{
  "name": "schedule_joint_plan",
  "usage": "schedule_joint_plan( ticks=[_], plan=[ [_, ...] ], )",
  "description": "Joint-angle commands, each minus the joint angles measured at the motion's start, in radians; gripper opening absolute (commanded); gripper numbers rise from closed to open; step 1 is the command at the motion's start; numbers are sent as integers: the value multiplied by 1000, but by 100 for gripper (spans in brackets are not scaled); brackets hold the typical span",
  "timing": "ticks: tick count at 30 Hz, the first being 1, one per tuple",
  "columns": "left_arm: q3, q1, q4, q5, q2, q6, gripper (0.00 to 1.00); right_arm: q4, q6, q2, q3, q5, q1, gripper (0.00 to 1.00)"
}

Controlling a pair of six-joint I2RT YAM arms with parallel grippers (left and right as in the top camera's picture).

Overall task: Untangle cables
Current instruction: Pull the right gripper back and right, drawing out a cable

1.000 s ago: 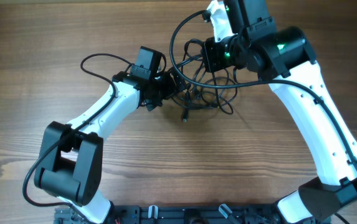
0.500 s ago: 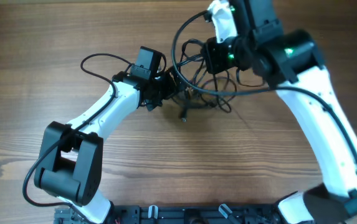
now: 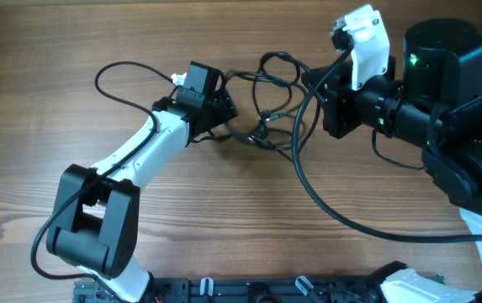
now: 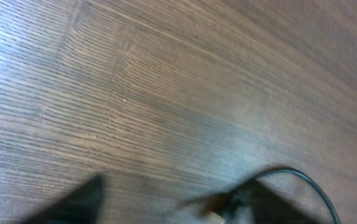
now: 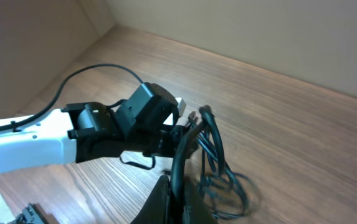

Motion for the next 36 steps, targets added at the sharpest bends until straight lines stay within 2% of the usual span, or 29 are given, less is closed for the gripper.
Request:
schedule_joint_plan(
  ticks=[1, 3, 5, 10, 13, 15, 18, 20, 21, 23, 27, 29, 31, 34, 36],
  plan=[
    [0, 43, -36, 54, -58, 43, 4, 2, 76, -13, 13, 159, 0, 4],
    [0, 79, -36, 144, -125, 43, 4, -6, 117, 4, 13, 278, 0, 4],
    [0, 125, -27, 264, -249, 48, 4, -5, 116, 65, 13, 285, 0, 4],
    [0, 136, -25, 422, -490, 83, 4, 56, 110, 271, 13, 252, -1, 4],
    [0, 136, 3, 483, -599, 79, 4, 89, 110, 371, 13, 177, -20, 4],
    [0, 150, 19, 481, -681, 27, 4, 94, 135, 435, 13, 107, -69, 4],
    [0, 242, 29, 468, -777, -93, 4, 88, 108, 491, 13, -40, -187, 4],
    [0, 318, 33, 451, -803, -132, 4, 71, 108, 522, 13, -67, -266, 4],
    [0, 394, 34, 436, -806, -172, 4, 36, 83, 554, 12, -68, -322, 4],
    [0, 462, 33, 433, -796, -211, 4, 10, 61, 588, 12, -67, -354, 4],
    [0, 550, -34, 403, -735, -213, 4, -41, 25, 661, 12, -76, -412, 4],
    [0, 536, -107, 407, -679, -213, 4, -60, -144, 670, 12, -198, -407, 4],
    [0, 494, -173, 427, -599, -212, 4, -85, -244, 666, 12, -293, -381, 4],
    [0, 385, -186, 483, -490, -155, 4, -149, -318, 658, 13, -351, -315, 4],
    [0, 313, -195, 483, -421, -153, 4, -140, -304, 613, 13, -347, -276, 4]
  ],
)
